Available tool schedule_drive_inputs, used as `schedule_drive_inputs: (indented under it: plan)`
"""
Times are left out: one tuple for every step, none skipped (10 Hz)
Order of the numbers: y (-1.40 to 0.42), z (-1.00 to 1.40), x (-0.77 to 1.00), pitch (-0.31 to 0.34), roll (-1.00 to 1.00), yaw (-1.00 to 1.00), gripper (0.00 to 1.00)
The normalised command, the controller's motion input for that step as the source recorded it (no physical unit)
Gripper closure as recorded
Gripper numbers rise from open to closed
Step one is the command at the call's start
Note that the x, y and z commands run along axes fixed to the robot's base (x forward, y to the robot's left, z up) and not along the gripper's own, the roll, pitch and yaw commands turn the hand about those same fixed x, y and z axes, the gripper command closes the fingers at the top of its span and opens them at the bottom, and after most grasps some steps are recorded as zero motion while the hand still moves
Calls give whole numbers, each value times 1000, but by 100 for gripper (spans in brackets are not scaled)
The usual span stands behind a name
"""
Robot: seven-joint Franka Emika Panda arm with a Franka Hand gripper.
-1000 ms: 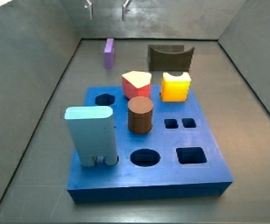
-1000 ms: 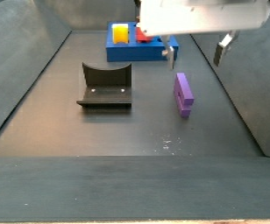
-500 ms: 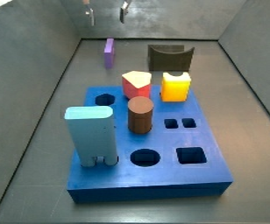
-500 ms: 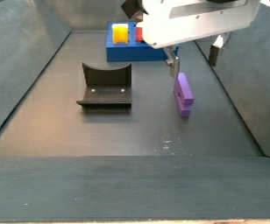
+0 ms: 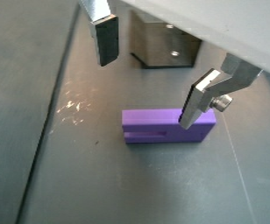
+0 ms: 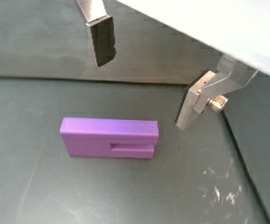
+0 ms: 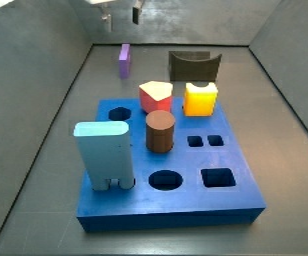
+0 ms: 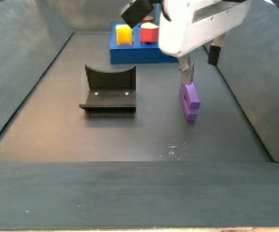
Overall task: Pick up the double-square object. Move up. Rotate the double-square object. Place the double-square object on the fixture. Regrasp the double-square object. Move to above the board. Insert the double-square object.
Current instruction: Rotate the double-square object.
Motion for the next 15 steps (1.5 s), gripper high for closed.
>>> schedule_drive_inputs:
  plan:
    - [8, -40, 46, -5, 5, 1000, 0]
    - [8, -40, 46, -5, 5, 1000, 0]
    - [8, -40, 47, -6, 5, 1000, 0]
    - [8, -40, 47, -6, 6, 1000, 0]
    - [8, -39, 47, -6, 6, 1000, 0]
    - [8, -39, 47, -6, 6, 1000, 0]
    - [8, -39, 47, -7, 7, 1000, 0]
    - [8, -39, 47, -7, 7, 1000, 0]
    - [8, -39, 47, -7, 7, 1000, 0]
    - [8, -39, 47, -7, 7, 1000, 0]
    - [8, -39, 47, -8, 8, 1000, 0]
    - [8, -39, 47, -8, 8, 1000, 0]
    - [7, -39, 47, -8, 8, 1000, 0]
    - [7, -39, 47, -9, 9, 1000, 0]
    - [7, -39, 48, -9, 9, 1000, 0]
